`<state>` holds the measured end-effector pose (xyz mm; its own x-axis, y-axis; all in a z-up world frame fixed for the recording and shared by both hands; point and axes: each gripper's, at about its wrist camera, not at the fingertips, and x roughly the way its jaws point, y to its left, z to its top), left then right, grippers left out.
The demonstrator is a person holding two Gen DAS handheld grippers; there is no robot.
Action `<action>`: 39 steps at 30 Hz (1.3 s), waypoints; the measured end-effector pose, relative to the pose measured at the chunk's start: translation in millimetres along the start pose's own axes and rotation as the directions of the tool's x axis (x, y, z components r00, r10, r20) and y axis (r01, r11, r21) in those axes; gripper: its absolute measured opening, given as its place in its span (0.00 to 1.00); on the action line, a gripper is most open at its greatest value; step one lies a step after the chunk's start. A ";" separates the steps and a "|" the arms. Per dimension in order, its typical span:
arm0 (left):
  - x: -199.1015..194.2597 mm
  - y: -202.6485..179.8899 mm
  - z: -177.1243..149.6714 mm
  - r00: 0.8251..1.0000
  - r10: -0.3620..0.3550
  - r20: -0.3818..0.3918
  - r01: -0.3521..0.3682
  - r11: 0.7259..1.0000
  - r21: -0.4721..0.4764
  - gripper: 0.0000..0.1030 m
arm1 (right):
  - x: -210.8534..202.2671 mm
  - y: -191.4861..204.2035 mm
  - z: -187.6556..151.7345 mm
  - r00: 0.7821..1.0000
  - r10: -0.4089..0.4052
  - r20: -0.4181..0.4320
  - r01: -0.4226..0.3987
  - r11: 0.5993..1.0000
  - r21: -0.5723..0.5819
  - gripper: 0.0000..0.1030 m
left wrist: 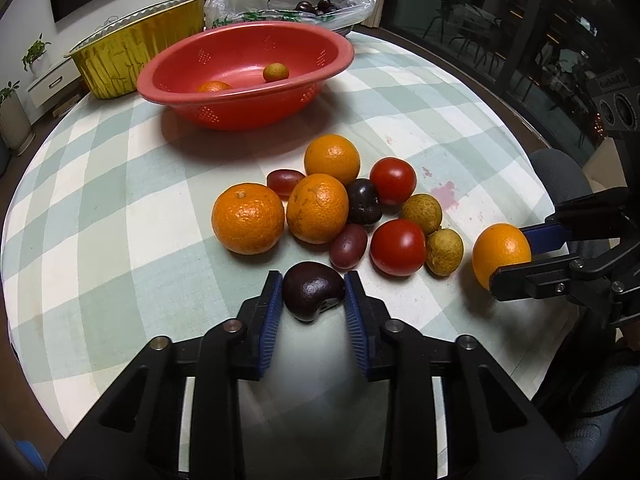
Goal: Organize fruits
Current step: 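Close the left gripper on a dark plum while the right holds the orange, then carry the orange and the plum over the red bowl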
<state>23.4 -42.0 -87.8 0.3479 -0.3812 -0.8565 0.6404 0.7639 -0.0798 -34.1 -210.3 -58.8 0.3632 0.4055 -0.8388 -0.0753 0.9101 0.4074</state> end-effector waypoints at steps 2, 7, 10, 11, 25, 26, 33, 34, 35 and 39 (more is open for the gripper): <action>0.1 -0.6 -0.4 1.000 0.002 0.001 -0.002 1.000 0.004 0.28 | -0.3 0.3 0.0 1.000 0.001 0.001 -0.001 1.000 -0.003 0.40; -0.4 -1.7 -1.5 1.000 0.001 0.005 -0.001 1.000 0.009 0.27 | -0.1 0.2 0.0 1.000 -0.001 0.002 0.001 1.000 -0.002 0.40; -1.9 -0.9 -3.3 1.000 -0.006 0.008 0.006 1.000 0.005 0.27 | -0.2 0.5 0.0 1.000 -0.001 0.003 0.001 1.000 -0.002 0.40; -3.2 -0.3 -4.3 1.000 -0.007 0.010 0.007 1.000 0.002 0.27 | -0.5 0.4 0.1 1.000 -0.001 0.004 0.001 1.000 -0.002 0.40; -47.9 24.6 6.5 0.993 -0.016 0.116 0.024 0.997 -0.068 0.27 | -7.4 -5.7 6.6 1.000 -0.008 0.030 0.008 1.000 0.005 0.40; -49.3 25.8 9.0 0.993 -0.014 0.120 0.022 0.997 -0.068 0.27 | -8.4 -6.9 7.5 0.999 -0.010 0.033 0.010 1.000 0.007 0.40; -60.0 36.2 33.7 0.987 -0.003 0.163 0.014 0.998 -0.064 0.27 | -18.9 -18.0 20.1 0.997 -0.039 0.068 0.038 0.999 0.015 0.40; -61.3 37.9 37.4 0.986 -0.002 0.169 0.012 0.998 -0.063 0.27 | -22.2 -20.4 24.1 0.996 -0.047 0.079 0.046 0.999 0.016 0.40; -62.5 39.9 42.8 0.984 0.002 0.176 0.009 0.998 -0.061 0.27 | -24.6 -22.3 27.6 0.995 -0.052 0.088 0.051 0.999 0.017 0.40; -66.9 49.1 67.5 0.979 0.018 0.201 -0.008 0.999 -0.051 0.27 | -38.4 -28.5 47.8 0.987 -0.075 0.141 0.075 0.997 0.010 0.40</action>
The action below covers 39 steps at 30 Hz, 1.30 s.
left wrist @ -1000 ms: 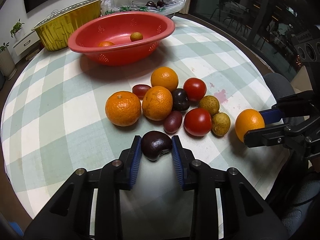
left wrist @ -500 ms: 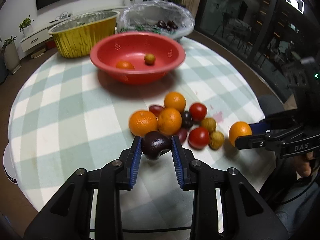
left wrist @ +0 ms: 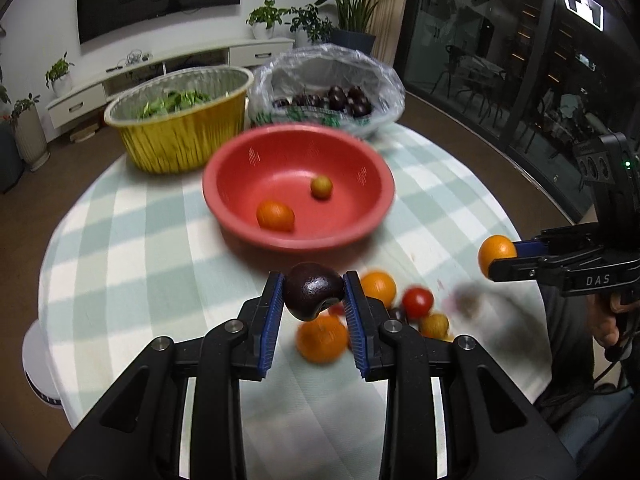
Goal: Organize fruits
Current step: 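Carry the orange and the plum over the red bowl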
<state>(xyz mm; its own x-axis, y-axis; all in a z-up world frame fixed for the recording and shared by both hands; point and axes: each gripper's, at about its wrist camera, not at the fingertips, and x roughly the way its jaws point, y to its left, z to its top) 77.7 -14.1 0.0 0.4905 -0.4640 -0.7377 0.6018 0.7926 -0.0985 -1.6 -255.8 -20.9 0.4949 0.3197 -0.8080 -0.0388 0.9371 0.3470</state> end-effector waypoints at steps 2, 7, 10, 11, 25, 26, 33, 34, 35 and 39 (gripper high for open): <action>2.6 2.6 12.7 1.000 0.006 0.007 -0.006 1.000 0.010 0.27 | -2.6 0.7 9.8 1.000 -0.005 0.022 0.005 1.000 -0.008 0.40; 15.9 9.5 48.2 1.000 0.015 0.024 -0.016 0.999 0.034 0.27 | -5.3 9.8 40.5 0.997 -0.015 0.074 0.019 0.998 -0.054 0.40; 34.2 15.7 67.2 1.000 0.018 0.014 -0.018 0.999 0.039 0.27 | -0.2 18.1 59.1 0.995 -0.023 0.098 0.032 0.995 -0.099 0.40; 41.5 17.2 72.2 1.000 0.022 0.007 -0.023 0.999 0.044 0.27 | 1.3 21.2 63.9 0.994 -0.024 0.103 0.036 0.993 -0.115 0.40; 134.5 41.7 96.7 0.992 0.069 -0.108 -0.063 0.997 0.054 0.27 | 69.6 41.3 117.8 0.998 -0.065 0.028 0.070 0.967 -0.244 0.40; 138.1 43.1 96.8 0.991 0.069 -0.112 -0.063 0.997 0.053 0.27 | 73.0 41.5 118.3 0.998 -0.067 0.021 0.070 0.966 -0.247 0.40; 153.5 44.8 93.3 0.989 0.068 -0.135 -0.061 0.996 0.058 0.27 | 91.9 49.2 120.8 0.995 -0.094 -0.009 0.088 0.954 -0.286 0.40; 154.9 44.6 92.8 0.988 0.069 -0.136 -0.061 0.996 0.059 0.27 | 93.3 50.3 120.9 0.995 -0.099 -0.010 0.091 0.952 -0.291 0.40; 155.9 44.1 92.0 0.988 0.072 -0.138 -0.064 0.996 0.061 0.27 | 95.8 51.7 121.0 0.994 -0.104 -0.013 0.096 0.949 -0.299 0.40; 159.3 44.5 89.4 0.987 0.075 -0.142 -0.067 0.996 0.059 0.27 | 104.8 54.9 121.2 0.992 -0.122 -0.024 0.108 0.942 -0.317 0.40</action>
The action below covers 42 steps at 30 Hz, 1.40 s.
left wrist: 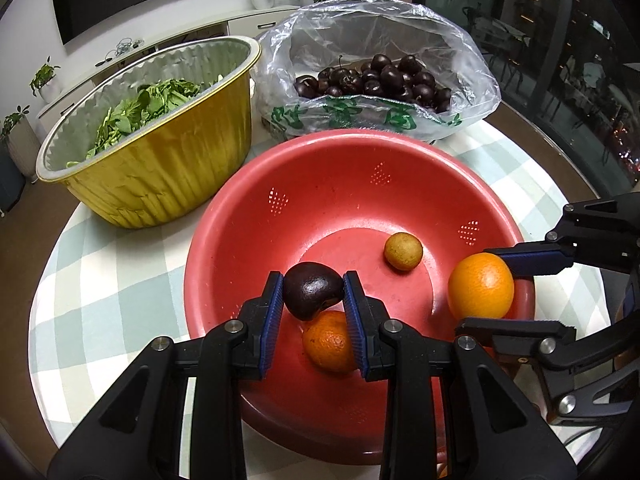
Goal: Organize fruits
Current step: 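Carry the orange and the plum over the red bowl, then lower both fruits into the red bowl and open both grippers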
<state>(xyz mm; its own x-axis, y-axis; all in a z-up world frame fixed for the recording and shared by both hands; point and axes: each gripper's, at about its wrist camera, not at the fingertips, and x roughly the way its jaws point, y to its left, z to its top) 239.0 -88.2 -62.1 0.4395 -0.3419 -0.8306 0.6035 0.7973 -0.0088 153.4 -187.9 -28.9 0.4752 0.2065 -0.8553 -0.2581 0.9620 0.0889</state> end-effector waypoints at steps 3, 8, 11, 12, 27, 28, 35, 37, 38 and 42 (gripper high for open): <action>3.7 -0.9 -2.3 1.000 0.003 -0.005 -0.003 1.000 0.003 0.27 | 5.3 1.8 1.0 1.000 -0.009 -0.010 0.009 1.000 -0.012 0.40; 5.5 -4.1 -3.3 1.000 0.011 -0.004 -0.011 1.000 0.013 0.27 | 12.3 4.3 4.5 0.999 -0.024 -0.023 0.023 0.999 -0.025 0.40; 5.5 -5.0 -4.3 1.000 0.012 0.000 -0.012 1.000 0.017 0.27 | 15.0 7.2 4.8 0.999 -0.033 -0.021 0.032 0.999 -0.037 0.40; 5.7 -5.8 -4.7 1.000 0.014 0.000 -0.014 1.000 0.023 0.27 | 16.1 8.2 5.0 0.999 -0.034 -0.021 0.033 0.999 -0.040 0.40; 8.5 -11.6 -6.6 0.999 0.032 -0.012 -0.031 0.997 0.071 0.29 | 20.1 16.1 4.7 0.997 -0.075 -0.012 0.074 0.993 -0.092 0.40; 8.5 -11.4 -6.5 0.999 0.032 -0.011 -0.031 0.997 0.071 0.29 | 20.0 15.8 4.4 0.997 -0.077 -0.012 0.076 0.993 -0.094 0.40; 8.2 -11.6 -7.3 0.999 0.031 -0.011 -0.031 0.997 0.074 0.29 | 20.0 17.7 3.1 0.996 -0.091 -0.009 0.090 0.990 -0.110 0.40; 8.1 -11.6 -7.4 0.999 0.032 -0.008 -0.031 0.997 0.074 0.29 | 20.5 17.8 2.8 0.996 -0.093 -0.010 0.091 0.989 -0.112 0.40; 7.6 -12.4 -7.8 0.999 0.033 -0.007 -0.033 0.997 0.075 0.29 | 20.5 18.0 2.8 0.996 -0.093 -0.010 0.092 0.989 -0.113 0.40; 7.6 -13.7 -8.3 0.999 0.036 -0.005 -0.036 0.996 0.076 0.29 | 20.7 19.3 2.1 0.995 -0.099 -0.009 0.097 0.988 -0.119 0.40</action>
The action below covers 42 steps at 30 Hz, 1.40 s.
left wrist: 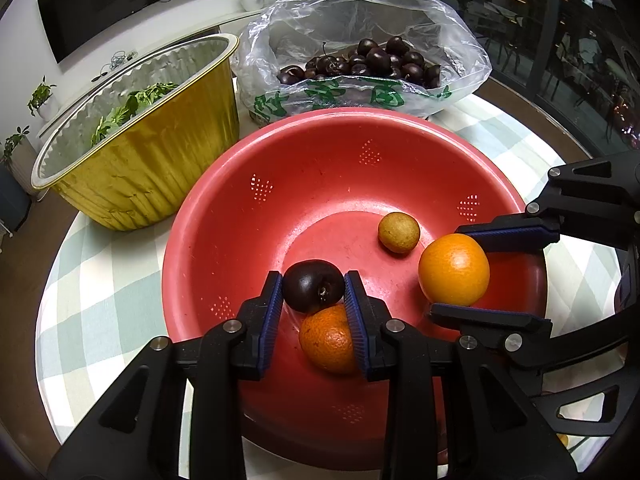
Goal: Organize fruits
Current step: 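Lower both fruits into the red bowl and open both grippers, then move both open grippers back toward the remaining fruit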
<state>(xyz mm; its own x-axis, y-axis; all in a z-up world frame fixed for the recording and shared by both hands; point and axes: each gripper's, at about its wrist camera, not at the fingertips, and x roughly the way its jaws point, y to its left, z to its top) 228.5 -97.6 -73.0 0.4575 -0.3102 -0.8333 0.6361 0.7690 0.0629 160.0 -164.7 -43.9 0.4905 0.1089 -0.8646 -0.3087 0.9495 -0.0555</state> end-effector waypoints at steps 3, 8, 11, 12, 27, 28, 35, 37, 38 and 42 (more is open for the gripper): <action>-0.6 -0.9 -1.1 1.000 -0.002 0.001 0.002 1.000 0.002 0.29 | 0.0 1.2 -0.1 1.000 -0.004 -0.002 0.004 1.000 -0.004 0.40; -1.6 -1.6 -2.3 1.000 -0.001 0.004 0.001 1.000 0.001 0.29 | 0.5 1.3 0.2 1.000 -0.004 -0.002 0.004 1.000 -0.004 0.40; -1.7 -2.2 -2.5 1.000 0.000 0.007 0.000 1.000 0.004 0.29 | 0.6 1.3 0.2 1.000 -0.004 -0.004 0.004 1.000 -0.004 0.40; -1.9 -2.2 -2.7 1.000 0.000 0.009 0.000 1.000 0.004 0.29 | 0.5 1.2 0.2 1.000 -0.005 -0.003 0.005 1.000 -0.004 0.40; -9.4 0.8 -2.3 0.999 -0.001 0.040 0.002 1.000 -0.015 0.57 | -1.8 -6.0 2.4 1.000 -0.016 0.004 0.016 1.000 0.003 0.40; -12.7 2.5 -2.1 0.999 -0.004 0.049 0.005 1.000 -0.027 0.61 | -5.0 -7.1 1.4 1.000 -0.016 0.009 0.016 1.000 0.006 0.41; -47.9 2.8 -9.3 0.994 -0.005 0.105 0.011 0.998 -0.054 0.86 | -39.0 -19.4 -6.0 0.997 -0.002 0.072 -0.003 0.998 0.067 0.52; -62.2 0.3 -14.7 0.992 -0.010 0.126 0.017 0.998 -0.057 0.91 | -53.1 -25.2 -10.9 0.995 0.018 0.103 -0.028 0.995 0.100 0.59; -69.8 -1.3 -19.6 0.991 -0.010 0.134 0.018 0.998 -0.060 0.91 | -60.0 -26.8 -14.7 0.993 0.027 0.118 -0.041 0.992 0.115 0.63; -93.7 -3.7 -37.7 0.988 -0.017 0.154 0.030 0.997 -0.077 0.95 | -84.2 -25.0 -33.6 0.984 0.070 0.162 -0.092 0.987 0.134 0.64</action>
<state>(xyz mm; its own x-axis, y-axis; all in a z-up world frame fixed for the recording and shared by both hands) 159.9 -50.3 -15.8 0.5368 -0.4061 -0.7395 0.5995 0.8003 -0.0043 99.0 -207.5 13.5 0.5929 0.2211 -0.7743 -0.2405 0.9663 0.0918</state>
